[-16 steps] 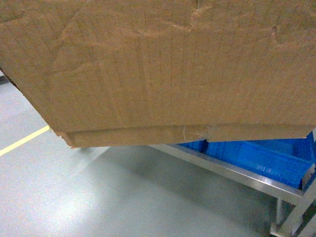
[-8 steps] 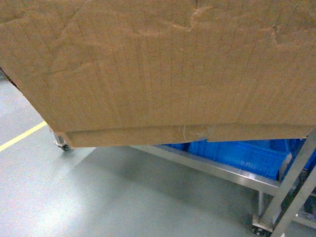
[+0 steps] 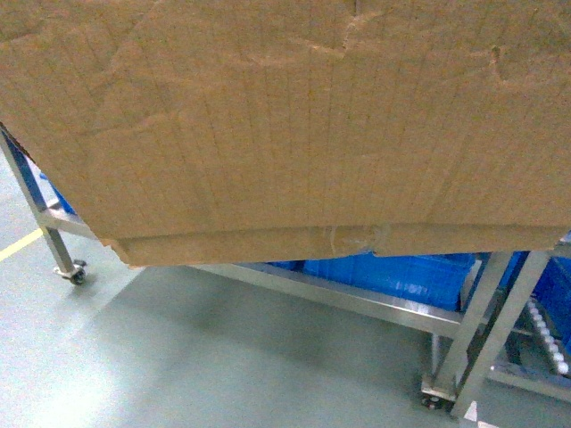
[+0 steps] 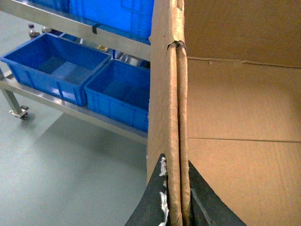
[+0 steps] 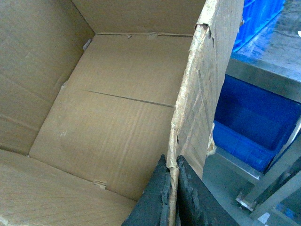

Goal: Sort boxes to right shelf from conveyor

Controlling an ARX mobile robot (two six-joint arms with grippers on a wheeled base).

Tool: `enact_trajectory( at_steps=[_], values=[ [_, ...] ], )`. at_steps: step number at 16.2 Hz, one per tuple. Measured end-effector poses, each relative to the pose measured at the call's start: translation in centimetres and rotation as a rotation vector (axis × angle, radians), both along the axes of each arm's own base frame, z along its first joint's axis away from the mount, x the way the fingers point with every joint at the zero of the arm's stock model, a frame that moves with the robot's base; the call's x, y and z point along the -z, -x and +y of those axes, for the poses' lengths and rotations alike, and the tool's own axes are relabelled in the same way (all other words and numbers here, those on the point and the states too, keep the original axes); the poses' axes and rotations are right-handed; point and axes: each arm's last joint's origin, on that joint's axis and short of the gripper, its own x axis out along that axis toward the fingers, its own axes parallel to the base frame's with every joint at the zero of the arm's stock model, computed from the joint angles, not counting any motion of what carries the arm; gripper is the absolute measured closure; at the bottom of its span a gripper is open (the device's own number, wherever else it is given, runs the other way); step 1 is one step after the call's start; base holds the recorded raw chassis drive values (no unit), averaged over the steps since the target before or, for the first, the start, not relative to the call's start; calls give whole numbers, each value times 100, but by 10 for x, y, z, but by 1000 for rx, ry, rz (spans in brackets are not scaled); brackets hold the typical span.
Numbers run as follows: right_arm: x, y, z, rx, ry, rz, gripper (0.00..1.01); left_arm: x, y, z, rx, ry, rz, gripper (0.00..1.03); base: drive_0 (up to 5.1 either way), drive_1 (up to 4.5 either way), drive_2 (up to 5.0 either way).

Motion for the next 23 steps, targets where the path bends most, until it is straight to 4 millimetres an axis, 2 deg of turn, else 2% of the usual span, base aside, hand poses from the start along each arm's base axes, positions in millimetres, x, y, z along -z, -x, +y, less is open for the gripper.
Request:
enact_trajectory(
  at_steps=[23],
  values=[
    [0, 0, 0, -1, -2, 2, 99, 0, 0, 0, -2, -1, 2, 100, -121, -121, -121]
  ],
)
